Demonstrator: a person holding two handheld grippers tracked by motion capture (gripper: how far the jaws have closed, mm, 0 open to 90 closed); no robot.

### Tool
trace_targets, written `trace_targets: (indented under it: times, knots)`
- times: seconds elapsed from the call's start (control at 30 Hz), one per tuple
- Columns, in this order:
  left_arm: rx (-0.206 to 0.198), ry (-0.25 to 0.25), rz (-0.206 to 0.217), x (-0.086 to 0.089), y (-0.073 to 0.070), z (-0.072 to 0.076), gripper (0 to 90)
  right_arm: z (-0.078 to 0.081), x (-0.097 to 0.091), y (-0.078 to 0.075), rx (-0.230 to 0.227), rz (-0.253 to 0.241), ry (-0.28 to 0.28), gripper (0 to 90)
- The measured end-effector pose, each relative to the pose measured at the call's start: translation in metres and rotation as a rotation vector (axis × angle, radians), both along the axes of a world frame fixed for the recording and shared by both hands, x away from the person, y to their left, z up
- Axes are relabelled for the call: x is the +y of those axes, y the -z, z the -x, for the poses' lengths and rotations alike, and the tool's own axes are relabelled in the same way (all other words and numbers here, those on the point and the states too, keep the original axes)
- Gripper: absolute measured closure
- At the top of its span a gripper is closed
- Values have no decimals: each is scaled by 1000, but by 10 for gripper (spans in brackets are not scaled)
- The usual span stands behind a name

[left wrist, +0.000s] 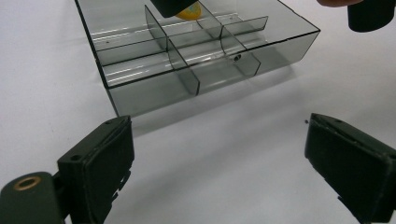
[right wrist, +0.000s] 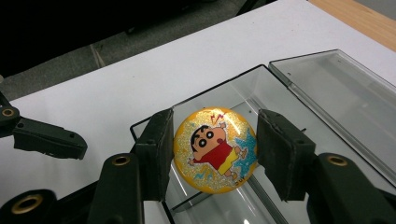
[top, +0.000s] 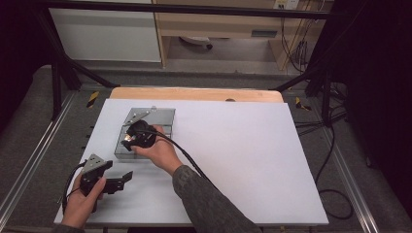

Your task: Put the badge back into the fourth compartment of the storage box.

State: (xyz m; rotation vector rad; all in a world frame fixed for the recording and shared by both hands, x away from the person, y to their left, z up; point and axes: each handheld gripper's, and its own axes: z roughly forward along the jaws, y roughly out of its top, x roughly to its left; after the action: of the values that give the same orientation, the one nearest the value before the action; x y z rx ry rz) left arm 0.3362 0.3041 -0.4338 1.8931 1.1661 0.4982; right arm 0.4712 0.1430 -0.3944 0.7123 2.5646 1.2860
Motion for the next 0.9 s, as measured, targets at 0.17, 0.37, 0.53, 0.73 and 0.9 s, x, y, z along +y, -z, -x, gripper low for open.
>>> trace_targets:
  times: [0.17, 0.37, 0.53, 0.73, 0.9]
  knots:
    - [0, 3, 4, -1, 0, 0, 83, 1, 0, -1, -7, 8, -8, 477]
    - [0, 2, 2, 0, 0, 0, 84, -1, 0, -1, -5, 8, -6, 476]
    - [0, 2, 5, -1, 0, 0, 83, -1, 3, 3, 3, 10, -5, 477]
    - [3, -1, 4, 0, 0, 0, 84, -1, 6, 4, 8, 14, -10, 476]
    - [2, 0, 5, 0, 0, 0, 83, -2, 9, 7, 17, 11, 3, 476]
